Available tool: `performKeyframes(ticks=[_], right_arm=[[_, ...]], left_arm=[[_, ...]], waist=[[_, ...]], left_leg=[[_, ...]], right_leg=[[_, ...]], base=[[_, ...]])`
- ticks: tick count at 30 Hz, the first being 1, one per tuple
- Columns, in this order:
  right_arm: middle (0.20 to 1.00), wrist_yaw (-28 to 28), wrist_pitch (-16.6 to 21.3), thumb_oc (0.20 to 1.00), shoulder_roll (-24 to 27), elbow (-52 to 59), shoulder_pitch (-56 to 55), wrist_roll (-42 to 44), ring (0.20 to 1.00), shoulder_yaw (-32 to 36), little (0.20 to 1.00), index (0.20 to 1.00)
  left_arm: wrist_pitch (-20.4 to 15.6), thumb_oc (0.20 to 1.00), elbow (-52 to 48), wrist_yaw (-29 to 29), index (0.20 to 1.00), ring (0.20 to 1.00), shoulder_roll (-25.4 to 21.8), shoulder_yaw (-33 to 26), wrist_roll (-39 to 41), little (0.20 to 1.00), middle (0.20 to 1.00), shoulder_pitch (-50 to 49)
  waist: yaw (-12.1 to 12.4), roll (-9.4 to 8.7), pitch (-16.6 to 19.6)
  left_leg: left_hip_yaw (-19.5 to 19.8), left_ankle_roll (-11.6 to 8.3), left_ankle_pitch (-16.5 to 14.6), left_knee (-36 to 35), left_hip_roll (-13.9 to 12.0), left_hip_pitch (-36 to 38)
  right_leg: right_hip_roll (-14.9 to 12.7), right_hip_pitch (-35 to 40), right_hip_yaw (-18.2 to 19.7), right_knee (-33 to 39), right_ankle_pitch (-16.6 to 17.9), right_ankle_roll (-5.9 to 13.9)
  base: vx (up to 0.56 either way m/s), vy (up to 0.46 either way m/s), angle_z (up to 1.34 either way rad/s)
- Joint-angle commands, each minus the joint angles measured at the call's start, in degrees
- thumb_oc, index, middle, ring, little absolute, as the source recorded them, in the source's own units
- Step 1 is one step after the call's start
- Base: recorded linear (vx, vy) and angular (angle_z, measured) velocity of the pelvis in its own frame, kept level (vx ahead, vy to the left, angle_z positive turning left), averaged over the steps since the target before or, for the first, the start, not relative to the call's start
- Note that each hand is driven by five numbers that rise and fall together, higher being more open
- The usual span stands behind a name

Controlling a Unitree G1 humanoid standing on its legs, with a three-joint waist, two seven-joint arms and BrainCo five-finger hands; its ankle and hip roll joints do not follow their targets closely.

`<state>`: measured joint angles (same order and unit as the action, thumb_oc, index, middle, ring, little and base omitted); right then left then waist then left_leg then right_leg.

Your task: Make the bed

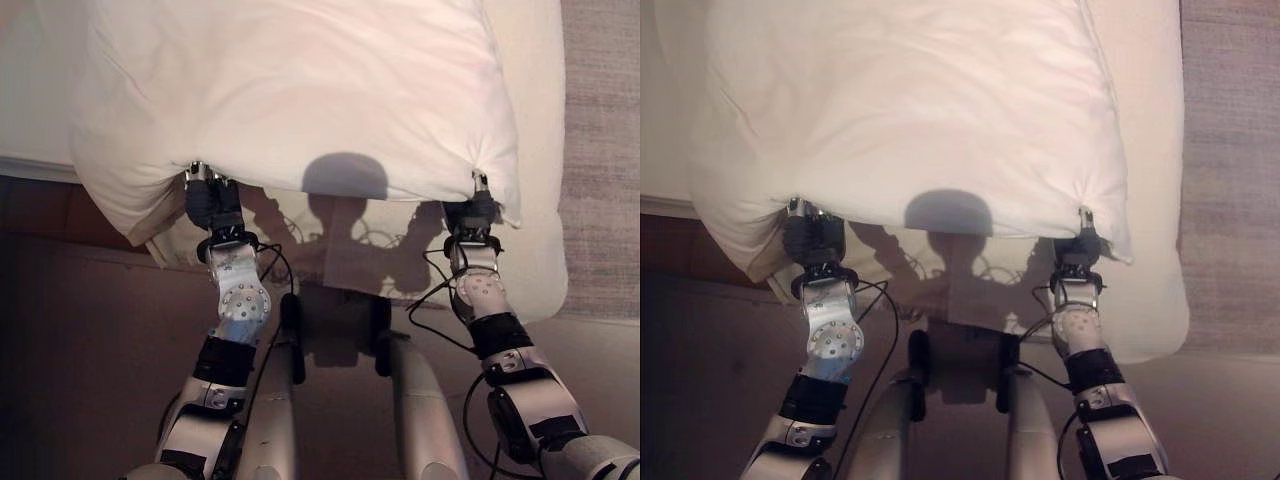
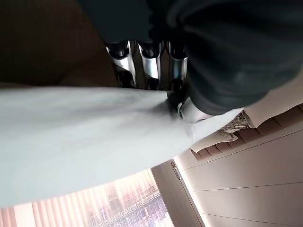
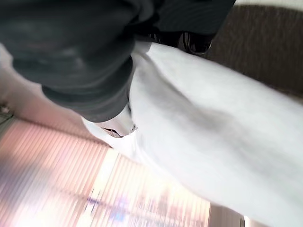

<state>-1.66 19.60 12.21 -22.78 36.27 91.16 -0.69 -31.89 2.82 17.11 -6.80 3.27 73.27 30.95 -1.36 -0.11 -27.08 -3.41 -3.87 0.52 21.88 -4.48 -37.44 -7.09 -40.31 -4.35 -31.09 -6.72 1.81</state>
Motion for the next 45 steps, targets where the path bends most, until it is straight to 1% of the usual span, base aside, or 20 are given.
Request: performKeyframes(ticks=[1, 2, 3, 4, 8, 15, 18, 19, 20, 24, 30, 32, 34, 36, 38, 39, 42, 43, 44, 45], right_arm=[[0.2, -6.44, 2.96, 0.2, -0.3, 7.42, -4.76, -2.36, 0.2, 0.38, 0.2, 0.2], [0.2, -6.95, 3.19, 0.2, -0.38, 9.23, -5.65, -2.27, 0.2, 0.15, 0.2, 0.2], [0.2, -7.78, 3.91, 0.2, -0.72, 12.36, -6.88, -2.14, 0.2, 0.19, 0.2, 0.2], [0.2, -7.7, 3.97, 0.2, -0.78, 12.62, -7.12, -2.21, 0.2, 0.11, 0.2, 0.2], [0.2, -8.21, 4.66, 0.2, -1.58, 17.0, -9.93, -2.25, 0.2, -0.81, 0.2, 0.2], [0.2, -9.44, 2.66, 0.2, 0.29, 27.19, -16.78, -4.03, 0.2, -3.97, 0.2, 0.2], [0.2, -9.33, 2.67, 0.2, 0.25, 27.4, -16.93, -4.11, 0.2, -4.04, 0.2, 0.2], [0.2, -10.46, 1.76, 0.2, 1.16, 31.32, -18.69, -4.2, 0.2, -4.81, 0.2, 0.2], [0.2, -10.45, 1.77, 0.2, 1.15, 31.34, -18.7, -4.21, 0.2, -4.82, 0.2, 0.2], [0.2, -12.22, 1.27, 0.2, 1.97, 33.72, -20.45, -3.98, 0.2, -5.07, 0.2, 0.2], [0.2, -13.13, 0.96, 0.2, 1.96, 33.69, -20.94, -3.97, 0.2, -5.36, 0.2, 0.2], [0.2, -13.06, 0.82, 0.2, 2.47, 33.97, -21.28, -4.35, 0.2, -5.08, 0.2, 0.2], [0.2, -13.02, 0.82, 0.2, 2.44, 34.0, -21.21, -4.38, 0.2, -5.06, 0.2, 0.2], [0.2, -12.44, 0.75, 0.2, 3.1, 34.44, -20.8, -4.14, 0.2, -5.25, 0.2, 0.2], [0.2, -12.17, 0.86, 0.2, 3.31, 34.6, -20.53, -3.84, 0.2, -5.53, 0.2, 0.2], [0.2, -11.55, 0.41, 0.2, 4.03, 34.63, -20.45, -3.5, 0.2, -5.94, 0.2, 0.2], [0.2, -10.98, 0.4, 0.2, 4.17, 34.86, -20.52, -3.49, 0.2, -6.14, 0.2, 0.2], [0.2, -10.34, -0.11, 0.2, 4.27, 35.2, -20.51, -3.66, 0.2, -6.08, 0.2, 0.2], [0.2, -10.34, -0.11, 0.2, 4.26, 35.2, -20.51, -3.67, 0.2, -6.08, 0.2, 0.2], [0.2, -9.62, -0.5, 0.2, 4.43, 35.5, -20.48, -3.71, 0.2, -6.01, 0.2, 0.2]], left_arm=[[-3.37, 0.235, -1.68, -4.4, 0.235, 0.235, -0.79, -2.91, -0.84, 0.235, 0.235, -2.28], [-3.35, 0.42, -1.32, -4.92, 0.42, 0.42, -0.57, -3.15, -0.05, 0.42, 0.42, -2.53], [-3.22, 0.903, -0.57, -5.38, 0.903, 0.903, -0.45, -3.45, 0.67, 0.903, 0.903, -2.71], [-3.22, 1.0, -0.47, -5.53, 1.0, 1.0, -0.48, -3.47, 0.81, 1.0, 1.0, -2.76], [-2.28, 1.0, 0.62, -7.0, 1.0, 1.0, -0.51, -3.55, 2.62, 1.0, 1.0, -3.47], [0.66, 1.0, 2.7, -11.29, 1.0, 1.0, -2.1, -3.82, 5.7, 1.0, 1.0, -4.65], [0.68, 1.0, 2.83, -11.45, 1.0, 1.0, -2.14, -3.87, 5.84, 1.0, 1.0, -4.65], [1.6, 1.0, 4.81, -13.11, 1.0, 1.0, -2.77, -4.46, 7.11, 1.0, 1.0, -3.93], [1.61, 1.0, 4.86, -13.16, 1.0, 1.0, -2.78, -4.46, 7.15, 1.0, 1.0, -3.93], [4.31, 1.0, 5.76, -20.44, 1.0, 1.0, -3.11, -5.26, 10.31, 1.0, 1.0, -2.52], [5.13, 1.0, 6.59, -23.82, 1.0, 1.0, -3.46, -5.45, 11.27, 1.0, 1.0, -2.03], [4.75, 1.0, 8.95, -21.21, 1.0, 1.0, -4.79, -5.59, 10.34, 1.0, 1.0, -2.26], [4.76, 1.0, 8.98, -21.12, 1.0, 1.0, -4.84, -5.62, 10.28, 1.0, 1.0, -2.13], [4.22, 1.0, 10.46, -15.75, 1.0, 1.0, -6.31, -5.29, 8.81, 1.0, 1.0, -2.27], [4.11, 1.0, 10.34, -14.12, 1.0, 1.0, -6.34, -5.31, 8.45, 1.0, 1.0, -2.72], [3.58, 1.0, 10.63, -10.42, 1.0, 1.0, -6.25, -5.41, 7.43, 1.0, 1.0, -3.32], [3.4, 1.0, 10.71, -8.49, 1.0, 1.0, -5.87, -5.4, 7.12, 1.0, 1.0, -3.78], [4.09, 1.0, 11.1, -5.43, 1.0, 1.0, -5.81, -5.53, 5.93, 1.0, 1.0, -4.15], [4.09, 1.0, 11.08, -5.4, 1.0, 1.0, -5.8, -5.54, 5.9, 1.0, 1.0, -4.16], [4.91, 1.0, 11.14, -2.4, 1.0, 1.0, -5.87, -5.07, 5.46, 1.0, 1.0, -4.94]], waist=[[-1.23, 1.78, 7.52], [-1.48, 1.74, 7.66], [-1.95, 1.63, 7.7], [-1.95, 1.61, 7.76], [-2.54, 1.33, 8.06], [-3.98, 0.44, 8.51], [-3.98, 0.41, 8.54], [-4.69, -0.03, 8.73], [-4.69, -0.03, 8.78], [-5.51, -0.79, 9.31], [-5.66, -1.13, 9.79], [-5.75, -0.99, 9.59], [-5.77, -1.02, 9.72], [-5.75, -0.66, 9.35], [-5.66, -0.59, 9.1], [-5.52, -0.42, 8.59], [-5.49, -0.31, 8.32], [-5.46, -0.12, 8.03], [-5.46, -0.12, 8.1], [-5.45, 0.17, 7.65]], left_leg=[[-0.49, 0.82, -0.64, -0.72, 0.74, -2.09], [-0.49, 0.75, -0.61, -0.82, 0.7, -2.03], [-0.63, 0.44, -0.41, -0.85, 0.56, -2.02], [-0.65, 0.41, -0.39, -0.87, 0.55, -2.0], [-1.16, 0.25, -0.19, -1.48, 0.3, -1.67], [-2.12, -0.34, 0.04, -1.49, -0.46, -1.47], [-2.16, -0.34, 0.02, -1.49, -0.47, -1.46], [-2.35, -0.58, -0.12, -1.08, -0.84, -1.48], [-2.36, -0.58, -0.11, -1.09, -0.85, -1.52], [-2.56, -0.92, -0.47, -0.35, -1.32, -1.97], [-2.81, -1.05, -0.55, -0.05, -1.56, -2.44], [-2.68, -1.02, -1.01, 0.36, -1.55, -2.07], [-2.68, -0.97, -0.66, 0.26, -1.52, -2.39], [-2.79, -0.88, -0.58, 0.05, -1.43, -2.13], [-2.94, -0.77, -0.63, 0.07, -1.38, -1.99], [-3.09, -0.64, -0.71, 0.3, -1.37, -1.78], [-3.09, -0.62, -1.0, 0.34, -1.4, -1.41], [-3.15, -0.57, -0.69, 0.38, -1.33, -1.55], [-3.15, -0.57, -0.64, 0.34, -1.32, -1.62], [-3.11, -0.49, -0.94, 0.38, -1.29, -1.3]], right_leg=[[0.39, -0.16, 4.24, 7.95, 5.9, 5.77], [0.55, -0.17, 4.38, 7.92, 5.83, 5.7], [0.77, -0.21, 4.59, 7.93, 5.88, 5.67], [0.78, -0.22, 4.61, 7.93, 5.89, 5.65], [0.97, -0.27, 4.9, 8.3, 6.08, 5.73], [1.61, -0.68, 5.63, 8.46, 6.45, 5.75], [1.63, -0.69, 5.67, 8.44, 6.44, 5.75], [1.84, -0.8, 5.87, 8.08, 6.38, 5.74], [1.84, -0.85, 5.88, 8.08, 6.39, 5.74], [2.01, -1.36, 6.19, 7.75, 6.41, 5.74], [2.31, -1.76, 6.35, 7.69, 6.68, 5.84], [2.37, -1.37, 6.33, 7.41, 6.36, 5.76], [2.35, -1.67, 6.36, 7.57, 6.71, 5.75], [2.1, -1.41, 6.27, 7.67, 6.84, 5.86], [2.05, -1.26, 6.35, 7.73, 6.89, 5.94], [1.78, -0.9, 6.4, 7.72, 6.9, 5.98], [1.74, -0.47, 6.36, 7.71, 6.64, 6.03], [1.63, -0.51, 6.39, 7.85, 7.0, 6.03], [1.63, -0.58, 6.39, 7.89, 7.05, 6.03], [1.65, -0.16, 6.39, 7.81, 6.72, 6.02]], base=[[-0.01, -0.021, -0.05], [-0.02, -0.029, -0.05], [0.0, 0.0, 0.0], [0.0, 0.0, 0.0], [-0.01, -0.007, -0.04], [0.0, -0.006, -0.02], [0.0, -0.007, -0.06], [0.0, 0.0, 0.0], [0.0, -0.025, -0.07], [0.0, -0.01, -0.09], [0.0, -0.002, -0.02], [0.0, -0.004, -0.06], [-0.01, 0.002, -0.05], [0.0, 0.0, 0.0], [0.0, 0.0, 0.0], [0.0, 0.0, 0.0], [0.0, 0.0, 0.0], [0.0, 0.0, 0.0], [0.0, 0.0, 0.0], [0.01, -0.002, -0.03]])
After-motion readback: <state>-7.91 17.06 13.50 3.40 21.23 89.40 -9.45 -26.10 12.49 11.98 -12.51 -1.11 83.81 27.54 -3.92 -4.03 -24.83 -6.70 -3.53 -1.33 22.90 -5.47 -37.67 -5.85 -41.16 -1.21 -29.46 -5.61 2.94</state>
